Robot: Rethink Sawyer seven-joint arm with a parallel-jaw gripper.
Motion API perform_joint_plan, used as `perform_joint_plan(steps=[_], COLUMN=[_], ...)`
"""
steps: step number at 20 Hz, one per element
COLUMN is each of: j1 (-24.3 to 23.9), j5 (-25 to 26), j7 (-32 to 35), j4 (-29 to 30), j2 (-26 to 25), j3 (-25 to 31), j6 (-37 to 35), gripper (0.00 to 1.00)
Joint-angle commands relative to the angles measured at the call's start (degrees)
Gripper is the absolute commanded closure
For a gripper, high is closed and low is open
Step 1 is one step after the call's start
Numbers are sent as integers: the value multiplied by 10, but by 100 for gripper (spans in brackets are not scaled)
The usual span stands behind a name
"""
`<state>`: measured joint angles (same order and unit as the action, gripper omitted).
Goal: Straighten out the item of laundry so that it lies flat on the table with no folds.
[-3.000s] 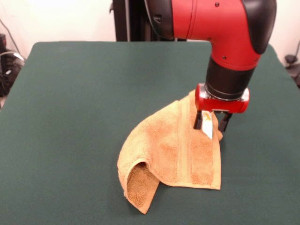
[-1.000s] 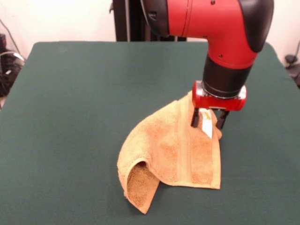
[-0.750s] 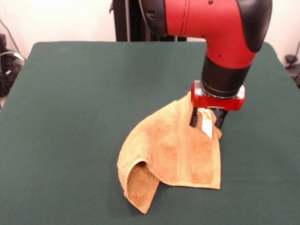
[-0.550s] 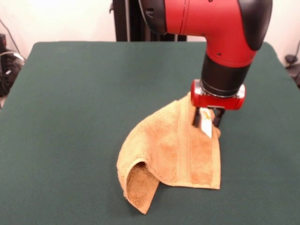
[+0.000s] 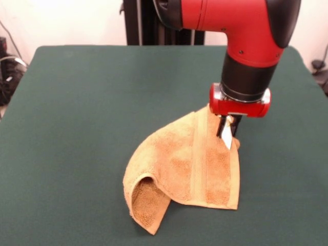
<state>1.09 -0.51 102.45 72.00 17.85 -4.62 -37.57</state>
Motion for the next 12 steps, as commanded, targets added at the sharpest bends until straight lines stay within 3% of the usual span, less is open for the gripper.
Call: perform_joint_plan(steps=[1,12], j1=[-3,3], j5=[-9,-9], j7=[68,80], j4=[36,28], j2=[-3,-11], j3=[33,27], j6=[-40,-35], gripper=[100,100])
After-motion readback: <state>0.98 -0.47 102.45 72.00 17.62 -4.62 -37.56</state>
